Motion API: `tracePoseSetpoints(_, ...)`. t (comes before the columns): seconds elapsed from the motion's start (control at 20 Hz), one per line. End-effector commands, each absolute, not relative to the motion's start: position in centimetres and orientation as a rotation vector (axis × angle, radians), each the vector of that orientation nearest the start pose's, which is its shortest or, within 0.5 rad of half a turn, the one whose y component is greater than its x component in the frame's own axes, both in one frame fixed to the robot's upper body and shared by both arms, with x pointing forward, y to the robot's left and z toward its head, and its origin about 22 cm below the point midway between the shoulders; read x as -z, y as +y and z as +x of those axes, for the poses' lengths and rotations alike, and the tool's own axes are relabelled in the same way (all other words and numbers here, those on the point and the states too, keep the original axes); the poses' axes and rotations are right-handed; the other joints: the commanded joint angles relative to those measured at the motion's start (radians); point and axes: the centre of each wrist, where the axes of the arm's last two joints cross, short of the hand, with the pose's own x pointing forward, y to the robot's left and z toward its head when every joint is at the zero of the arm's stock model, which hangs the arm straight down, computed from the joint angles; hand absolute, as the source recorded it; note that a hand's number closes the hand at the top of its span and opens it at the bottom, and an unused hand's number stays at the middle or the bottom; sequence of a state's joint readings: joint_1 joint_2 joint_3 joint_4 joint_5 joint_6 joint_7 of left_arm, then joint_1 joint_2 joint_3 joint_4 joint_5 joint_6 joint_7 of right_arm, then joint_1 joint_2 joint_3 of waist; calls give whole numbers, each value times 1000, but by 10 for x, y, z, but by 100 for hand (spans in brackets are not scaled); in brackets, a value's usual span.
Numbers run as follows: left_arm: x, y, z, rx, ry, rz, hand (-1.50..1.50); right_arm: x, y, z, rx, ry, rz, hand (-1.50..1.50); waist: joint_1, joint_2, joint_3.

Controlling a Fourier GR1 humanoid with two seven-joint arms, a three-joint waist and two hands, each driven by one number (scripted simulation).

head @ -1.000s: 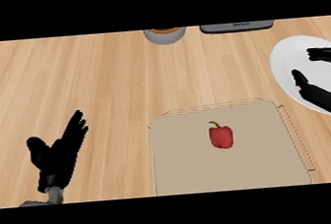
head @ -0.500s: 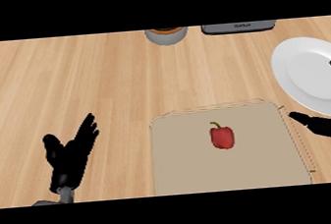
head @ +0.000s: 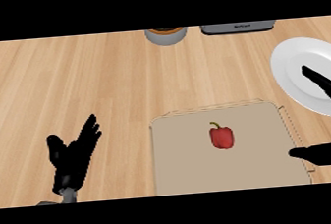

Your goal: Pick the bell pepper from the tray and place it in the plate

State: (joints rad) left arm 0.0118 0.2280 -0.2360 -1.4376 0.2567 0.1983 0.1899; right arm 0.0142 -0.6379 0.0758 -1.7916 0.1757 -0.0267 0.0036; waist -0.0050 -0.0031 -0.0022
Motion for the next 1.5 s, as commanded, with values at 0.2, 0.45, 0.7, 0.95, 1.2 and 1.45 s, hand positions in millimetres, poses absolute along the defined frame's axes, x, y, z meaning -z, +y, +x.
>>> tracePoseSetpoints(0.2, 35, 219, 231, 3, -1194, 4, 0, -90, -243, 222, -879, -1484, -619, -150, 8, 3, 2)
tracePoseSetpoints(0.45, 29, 255, 239, 12, -1179, 11, 0, -84, -216, 236, -871, -1449, -667, -150, 8, 3, 2)
tracePoseSetpoints(0.7, 24, 235, 231, 33, -1200, 6, 0, -66, -209, 246, -924, -1351, -632, -150, 9, 3, 2)
tracePoseSetpoints(0.95, 27, 239, 248, 14, -1184, 6, 0, -71, -174, 232, -936, -1336, -573, -150, 6, 2, 2)
tracePoseSetpoints(1.2, 38, 234, 229, 5, -1190, 16, 0, -50, -166, 236, -944, -1345, -591, -150, 7, 3, 2)
tracePoseSetpoints(1.45, 31, 241, 224, -2, -1192, 16, 0, -48, -161, 254, -961, -1278, -692, -150, 9, 3, 2)
